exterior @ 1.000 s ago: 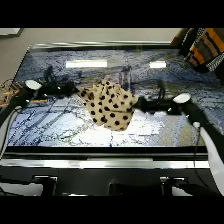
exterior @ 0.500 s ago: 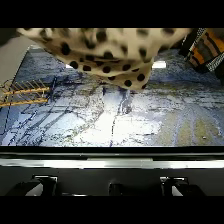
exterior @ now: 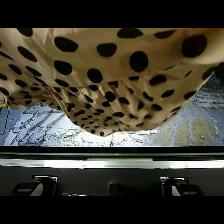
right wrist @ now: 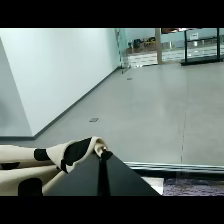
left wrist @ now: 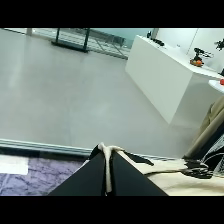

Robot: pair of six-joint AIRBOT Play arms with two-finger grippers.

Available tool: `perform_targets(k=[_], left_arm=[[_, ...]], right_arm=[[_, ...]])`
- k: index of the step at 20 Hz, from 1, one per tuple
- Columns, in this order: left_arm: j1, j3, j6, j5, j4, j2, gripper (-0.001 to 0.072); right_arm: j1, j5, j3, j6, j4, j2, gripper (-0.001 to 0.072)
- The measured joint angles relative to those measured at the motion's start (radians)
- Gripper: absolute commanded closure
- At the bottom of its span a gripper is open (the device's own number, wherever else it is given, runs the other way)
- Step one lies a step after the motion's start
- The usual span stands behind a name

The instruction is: Fold the clothes and pants, and hang the long-sleeved shirts on hangers.

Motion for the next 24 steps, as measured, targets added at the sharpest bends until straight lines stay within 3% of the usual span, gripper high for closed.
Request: perform_targets(k=[5,14,17,19,20,22,23,24], left_arm=[[0.0,-0.08,0.021,0.03,-0.01,-0.14,0.0689],[-0.08,-0.132,0.149,0.417,-0.104,-0.742,0.0689],[-0.122,-0.134,0.161,0.414,-0.125,-0.884,0.0689],[-0.14,-0.135,0.143,0.362,-0.133,-0.945,0.0659],[-0.145,-0.135,0.124,0.33,-0.135,-0.966,0.0527],[-0.145,-0.134,0.085,0.276,-0.14,-0.984,0.0199],[-0.139,-0.132,0.067,0.25,-0.141,-0.984,0.0085],[-0.127,-0.125,0.053,0.222,-0.142,-0.978,0.0048]], right_arm=[[0.0,-0.014,0.001,0.019,0.008,-0.179,0.0692],[-0.001,-0.137,0.001,0.051,0.061,-0.772,0.0691],[0.0,-0.141,0.001,0.055,0.083,-0.94,0.068],[0.0,-0.115,0.001,0.055,0.093,-1.025,0.0635],[0.0,-0.099,0.001,0.055,0.095,-1.054,0.0616],[0.0,-0.068,0.001,0.055,0.097,-1.09,0.0366],[-0.002,-0.048,0.001,0.055,0.092,-1.095,0.0255],[-0.006,-0.024,0.001,0.053,0.082,-1.093,0.0156]])
